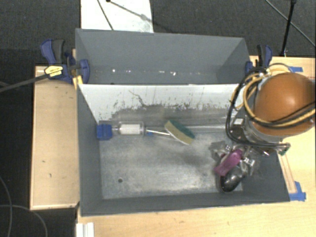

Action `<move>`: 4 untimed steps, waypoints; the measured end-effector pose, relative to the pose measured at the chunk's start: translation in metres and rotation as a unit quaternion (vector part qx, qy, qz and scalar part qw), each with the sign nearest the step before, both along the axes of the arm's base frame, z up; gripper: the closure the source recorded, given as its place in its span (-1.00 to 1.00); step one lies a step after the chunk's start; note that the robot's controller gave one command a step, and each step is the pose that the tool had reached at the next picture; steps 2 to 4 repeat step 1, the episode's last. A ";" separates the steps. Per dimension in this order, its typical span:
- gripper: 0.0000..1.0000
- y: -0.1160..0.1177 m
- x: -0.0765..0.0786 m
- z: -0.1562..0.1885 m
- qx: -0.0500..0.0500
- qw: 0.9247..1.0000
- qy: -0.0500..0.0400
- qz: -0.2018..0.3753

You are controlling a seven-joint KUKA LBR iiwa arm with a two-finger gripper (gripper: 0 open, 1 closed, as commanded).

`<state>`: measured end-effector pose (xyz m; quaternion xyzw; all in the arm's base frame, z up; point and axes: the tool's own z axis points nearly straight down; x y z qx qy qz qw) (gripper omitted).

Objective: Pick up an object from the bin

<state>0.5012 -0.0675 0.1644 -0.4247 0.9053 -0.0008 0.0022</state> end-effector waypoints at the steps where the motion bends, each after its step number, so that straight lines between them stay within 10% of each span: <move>1: 1.00 0.003 0.010 0.137 0.000 1.000 -0.003 -0.017; 4: 1.00 0.003 0.010 0.137 0.000 1.000 -0.003 -0.017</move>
Offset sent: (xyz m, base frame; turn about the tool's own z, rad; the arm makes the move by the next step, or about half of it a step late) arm 0.0077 0.0029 0.1320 0.0296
